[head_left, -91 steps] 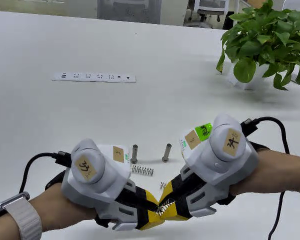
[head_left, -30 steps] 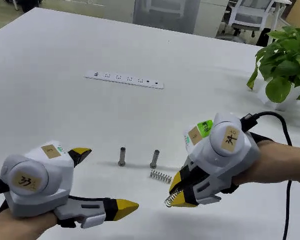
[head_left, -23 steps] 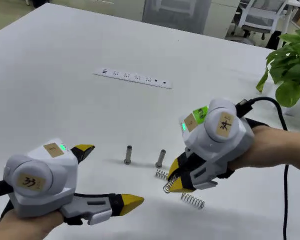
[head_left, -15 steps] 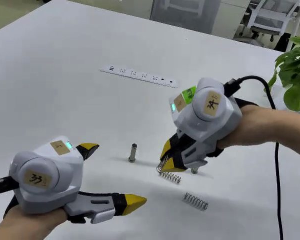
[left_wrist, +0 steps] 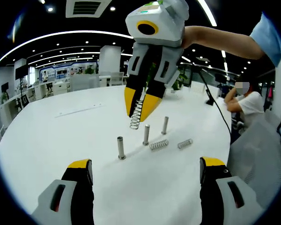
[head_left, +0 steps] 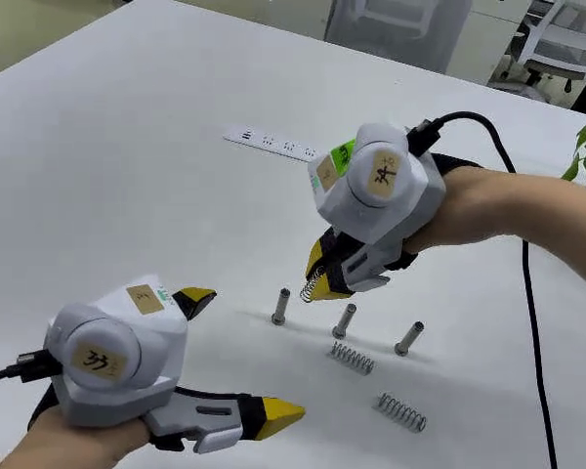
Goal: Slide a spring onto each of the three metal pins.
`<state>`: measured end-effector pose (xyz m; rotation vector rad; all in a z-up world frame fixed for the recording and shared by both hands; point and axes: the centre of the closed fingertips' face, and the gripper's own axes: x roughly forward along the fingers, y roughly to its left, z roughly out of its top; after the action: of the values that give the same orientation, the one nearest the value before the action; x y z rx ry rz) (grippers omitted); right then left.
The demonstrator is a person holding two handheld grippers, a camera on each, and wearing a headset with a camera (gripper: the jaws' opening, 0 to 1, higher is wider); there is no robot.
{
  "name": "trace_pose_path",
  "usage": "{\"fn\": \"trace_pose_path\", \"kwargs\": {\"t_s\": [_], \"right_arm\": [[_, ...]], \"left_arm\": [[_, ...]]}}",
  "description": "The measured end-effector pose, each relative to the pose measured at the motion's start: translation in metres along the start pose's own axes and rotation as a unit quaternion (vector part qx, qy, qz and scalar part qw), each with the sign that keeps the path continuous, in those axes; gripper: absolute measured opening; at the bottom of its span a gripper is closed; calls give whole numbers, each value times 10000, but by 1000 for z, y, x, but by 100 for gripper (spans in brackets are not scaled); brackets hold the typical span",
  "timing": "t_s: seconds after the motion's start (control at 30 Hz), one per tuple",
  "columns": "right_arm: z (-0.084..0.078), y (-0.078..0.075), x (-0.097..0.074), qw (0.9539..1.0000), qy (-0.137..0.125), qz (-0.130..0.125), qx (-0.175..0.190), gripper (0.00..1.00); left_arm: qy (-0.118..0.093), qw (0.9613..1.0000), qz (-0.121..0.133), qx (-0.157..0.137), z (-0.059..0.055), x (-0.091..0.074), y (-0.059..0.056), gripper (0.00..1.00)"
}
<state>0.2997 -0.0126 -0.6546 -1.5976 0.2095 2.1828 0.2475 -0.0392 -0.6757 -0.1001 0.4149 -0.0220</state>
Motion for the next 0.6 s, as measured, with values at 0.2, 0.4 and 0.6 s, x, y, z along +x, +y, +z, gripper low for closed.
{"fn": "trace_pose_path", "kwargs": {"t_s": [0.2, 0.4, 0.6], "right_arm": [[1, -9, 8, 9996, 167, 23, -238, 12], [1, -17, 14, 9993, 239, 21, -284, 12], [1, -18, 18, 9989, 321, 84, -329, 12]], "left_arm": [[27, 10000, 6, -21, -3, 0, 2, 96], [11, 10000, 0, -43, -3, -1, 2, 95], [43, 10000, -4, -48, -5, -1, 1, 95]]}}
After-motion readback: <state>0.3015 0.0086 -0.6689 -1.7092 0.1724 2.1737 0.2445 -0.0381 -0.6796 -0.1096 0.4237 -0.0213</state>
